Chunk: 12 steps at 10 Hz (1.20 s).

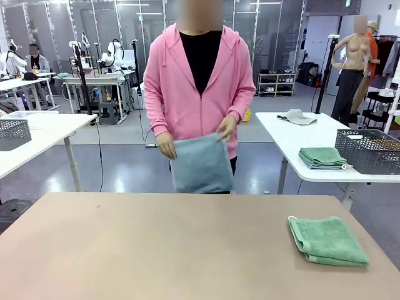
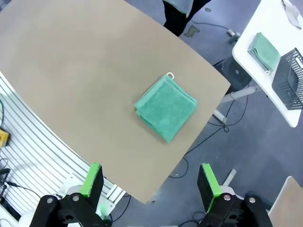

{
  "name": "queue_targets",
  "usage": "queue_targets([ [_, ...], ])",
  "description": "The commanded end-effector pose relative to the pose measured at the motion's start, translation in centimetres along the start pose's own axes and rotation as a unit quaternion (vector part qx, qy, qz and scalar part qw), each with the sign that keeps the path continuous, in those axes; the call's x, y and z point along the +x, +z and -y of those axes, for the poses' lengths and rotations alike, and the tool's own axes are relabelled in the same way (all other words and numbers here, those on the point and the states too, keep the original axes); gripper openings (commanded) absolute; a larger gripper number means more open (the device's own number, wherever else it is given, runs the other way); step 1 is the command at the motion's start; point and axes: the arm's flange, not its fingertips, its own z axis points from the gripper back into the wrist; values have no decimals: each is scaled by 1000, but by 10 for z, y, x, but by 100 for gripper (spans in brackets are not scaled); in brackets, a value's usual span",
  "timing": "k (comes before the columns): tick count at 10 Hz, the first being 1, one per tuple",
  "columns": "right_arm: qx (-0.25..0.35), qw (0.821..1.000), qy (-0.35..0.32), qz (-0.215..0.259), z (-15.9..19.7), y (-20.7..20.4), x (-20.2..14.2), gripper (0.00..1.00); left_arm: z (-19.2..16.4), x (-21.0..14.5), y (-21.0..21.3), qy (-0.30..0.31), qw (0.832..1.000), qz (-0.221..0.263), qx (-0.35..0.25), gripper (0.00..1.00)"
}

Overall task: Fold the towels and place them in the basket.
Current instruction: When a person lays out a Towel with hook on the table, fold it in half twice.

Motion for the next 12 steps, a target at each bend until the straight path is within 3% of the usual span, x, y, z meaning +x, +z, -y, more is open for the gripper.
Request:
queue_targets([
  [1,1,1000,-3,-11,3,-4,1,100,1,2,-2,-22,1000,-4,-5,100],
  [12,1,1000,-3,-11,3,-4,1,100,1,2,-2,-22,1000,-4,-5,100],
])
